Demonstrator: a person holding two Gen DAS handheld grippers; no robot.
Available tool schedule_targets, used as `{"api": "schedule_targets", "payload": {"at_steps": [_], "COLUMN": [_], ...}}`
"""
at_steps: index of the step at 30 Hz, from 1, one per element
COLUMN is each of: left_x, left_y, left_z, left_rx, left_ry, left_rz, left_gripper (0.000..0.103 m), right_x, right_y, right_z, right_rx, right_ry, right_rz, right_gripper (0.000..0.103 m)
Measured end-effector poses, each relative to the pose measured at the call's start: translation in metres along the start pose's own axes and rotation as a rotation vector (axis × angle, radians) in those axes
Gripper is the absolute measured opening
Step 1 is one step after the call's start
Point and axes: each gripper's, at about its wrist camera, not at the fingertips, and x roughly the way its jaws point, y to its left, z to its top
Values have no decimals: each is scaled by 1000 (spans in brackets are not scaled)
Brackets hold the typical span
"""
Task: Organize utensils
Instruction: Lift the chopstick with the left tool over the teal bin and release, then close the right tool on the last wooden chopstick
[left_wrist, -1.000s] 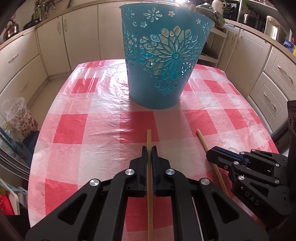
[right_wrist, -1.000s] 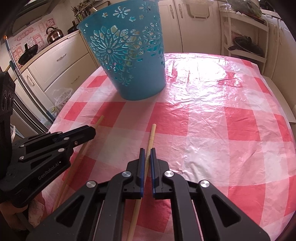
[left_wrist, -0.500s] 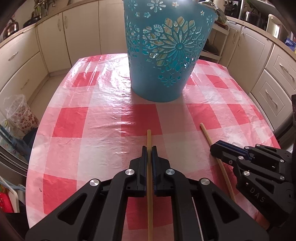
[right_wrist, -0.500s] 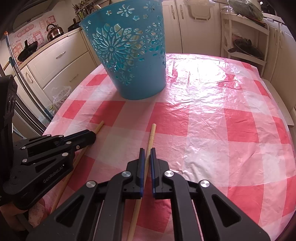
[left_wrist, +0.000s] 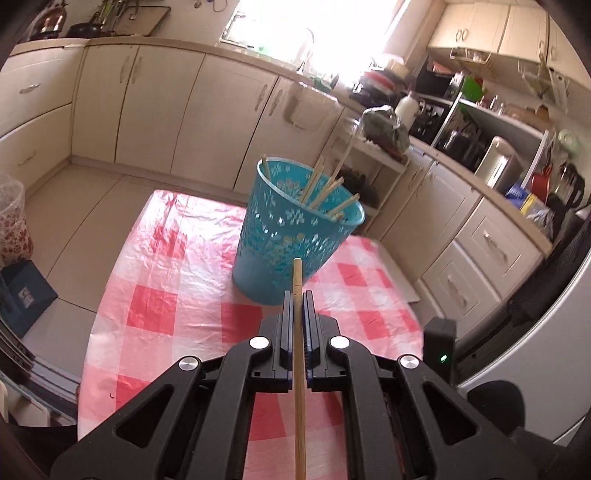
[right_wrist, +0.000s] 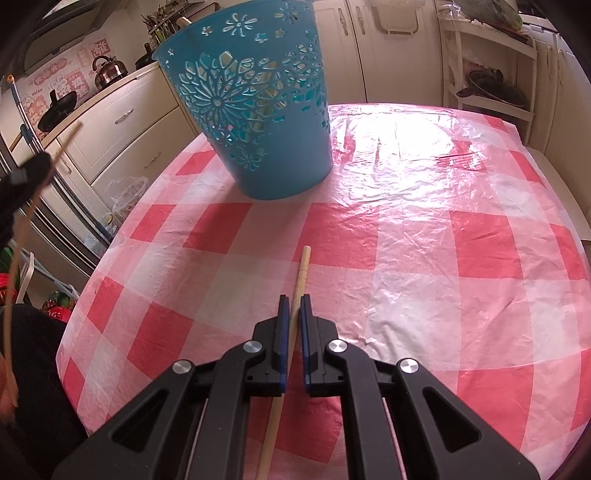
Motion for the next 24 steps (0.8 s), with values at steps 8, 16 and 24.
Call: {"api": "schedule_targets", "payload": {"at_steps": [8, 16, 24], "left_x": [-20, 29, 96], "left_y": [-13, -38, -36], "left_z": [65, 146, 174], "left_rx": [-38, -24, -2], "left_ry": [-138, -323, -393], "left_rz": [-78, -47, 43], "left_gripper": [4, 4, 5], "right_x": [-1, -1, 1], "right_y": [-3, -9, -17], "right_z": [0, 1, 5], "right_rx": [3, 25, 77], "right_ry": [0, 2, 6], "right_rz": [3, 29, 74], "right_gripper": [7, 7, 7]}}
